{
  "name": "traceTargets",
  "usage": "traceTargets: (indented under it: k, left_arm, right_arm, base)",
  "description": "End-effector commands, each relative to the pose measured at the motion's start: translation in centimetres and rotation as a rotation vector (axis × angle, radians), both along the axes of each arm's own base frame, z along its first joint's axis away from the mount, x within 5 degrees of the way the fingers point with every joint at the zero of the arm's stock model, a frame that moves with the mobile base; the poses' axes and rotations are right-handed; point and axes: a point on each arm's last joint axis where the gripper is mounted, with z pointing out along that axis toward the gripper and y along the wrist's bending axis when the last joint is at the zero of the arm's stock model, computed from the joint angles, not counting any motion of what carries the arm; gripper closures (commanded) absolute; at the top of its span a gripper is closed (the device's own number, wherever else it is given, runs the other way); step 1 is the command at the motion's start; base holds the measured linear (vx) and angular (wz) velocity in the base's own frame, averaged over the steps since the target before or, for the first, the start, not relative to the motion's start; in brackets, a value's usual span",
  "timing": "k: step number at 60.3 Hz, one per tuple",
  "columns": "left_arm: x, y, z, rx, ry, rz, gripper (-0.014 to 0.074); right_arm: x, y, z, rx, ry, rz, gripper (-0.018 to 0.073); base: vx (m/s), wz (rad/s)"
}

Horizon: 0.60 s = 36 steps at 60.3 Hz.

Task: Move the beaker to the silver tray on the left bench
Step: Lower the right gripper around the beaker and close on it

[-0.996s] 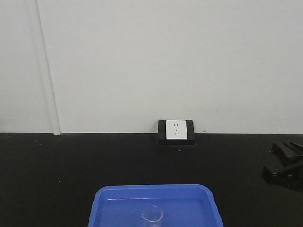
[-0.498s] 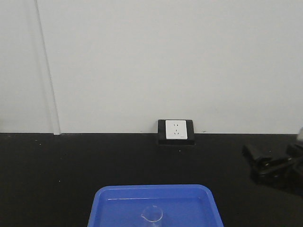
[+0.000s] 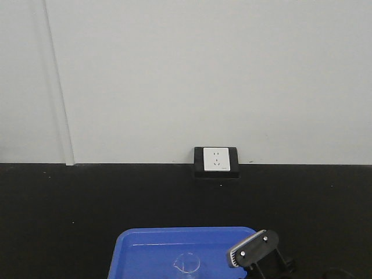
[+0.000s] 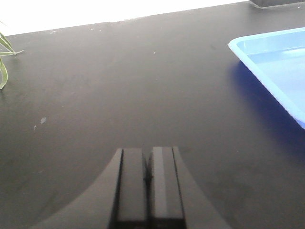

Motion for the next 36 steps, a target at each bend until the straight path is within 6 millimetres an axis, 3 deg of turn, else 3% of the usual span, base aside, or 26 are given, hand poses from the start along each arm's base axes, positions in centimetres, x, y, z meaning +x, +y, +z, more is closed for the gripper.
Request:
traceTargets:
  k: [1, 22, 36]
  left_arm:
    - [0.2, -0.1, 0.0, -0.007, -0.062, -0.011, 0.0595]
    - [0.2, -0.1, 0.0, -0.007, -0.062, -0.011, 0.0595]
    - [0.2, -0.1, 0.0, -0.007, -0.062, -0.011, 0.0595]
  right_arm:
    - [1.1, 1.0, 1.6, 0.123, -0.136, 0.022, -0.0085]
    - [2.5, 2.6, -1.6, 0.304, -0.191, 0.068, -0.0041]
    - [5.3, 4.0, -3.3, 0.353, -0.171, 0.05, -0.0025]
  base:
    - [0.0, 0.0]
    - [0.0, 0.0]
    - [0.0, 0.0]
